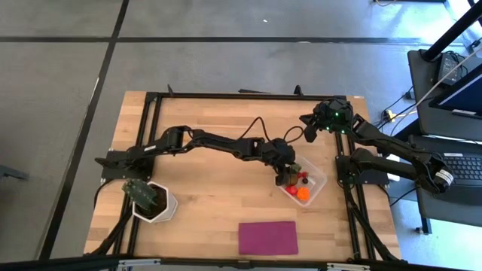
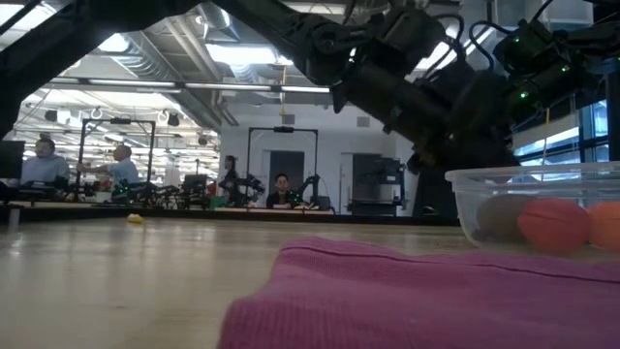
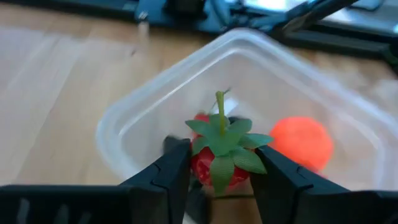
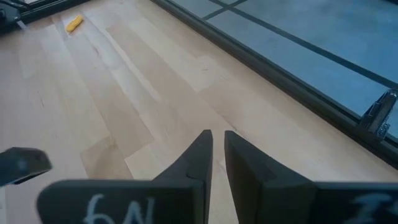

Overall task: Pick and placing Produce into tupperware
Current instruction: Put the strawberry into the transparent bin, then put the corn into the transparent bin

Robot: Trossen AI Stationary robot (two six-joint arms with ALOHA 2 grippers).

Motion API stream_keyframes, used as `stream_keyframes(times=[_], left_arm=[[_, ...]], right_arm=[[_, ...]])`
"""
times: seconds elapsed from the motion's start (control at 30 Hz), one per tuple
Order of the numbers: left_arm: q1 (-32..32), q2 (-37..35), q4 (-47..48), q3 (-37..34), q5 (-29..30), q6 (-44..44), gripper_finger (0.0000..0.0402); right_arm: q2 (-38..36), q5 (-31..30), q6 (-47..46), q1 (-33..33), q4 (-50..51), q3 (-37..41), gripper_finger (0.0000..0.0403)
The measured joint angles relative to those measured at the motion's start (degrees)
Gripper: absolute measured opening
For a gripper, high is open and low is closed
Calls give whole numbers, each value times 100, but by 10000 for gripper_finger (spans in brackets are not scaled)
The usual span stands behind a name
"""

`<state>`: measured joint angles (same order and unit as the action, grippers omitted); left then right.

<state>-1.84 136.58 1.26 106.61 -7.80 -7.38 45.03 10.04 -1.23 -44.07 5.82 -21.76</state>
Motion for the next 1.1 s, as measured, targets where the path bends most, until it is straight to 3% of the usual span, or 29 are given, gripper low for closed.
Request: stream_keyframes(times=[0.5,0.7,0.93,1.1], left_arm=[[-35,36,-177,-7,7,35,176],[-161,36,-143,80,-488,41,214],[-626,34,843,1054,-1572,46,276],[-1047,27,1954,2230,-2035,505,288]], right_arm=[[35,-1,-8,1,-3,185,46],[35,1,-18,2,-11,311,46],[35,0,-22,2,-123,315,46],[33,-1,-173,2,-445,315,46]])
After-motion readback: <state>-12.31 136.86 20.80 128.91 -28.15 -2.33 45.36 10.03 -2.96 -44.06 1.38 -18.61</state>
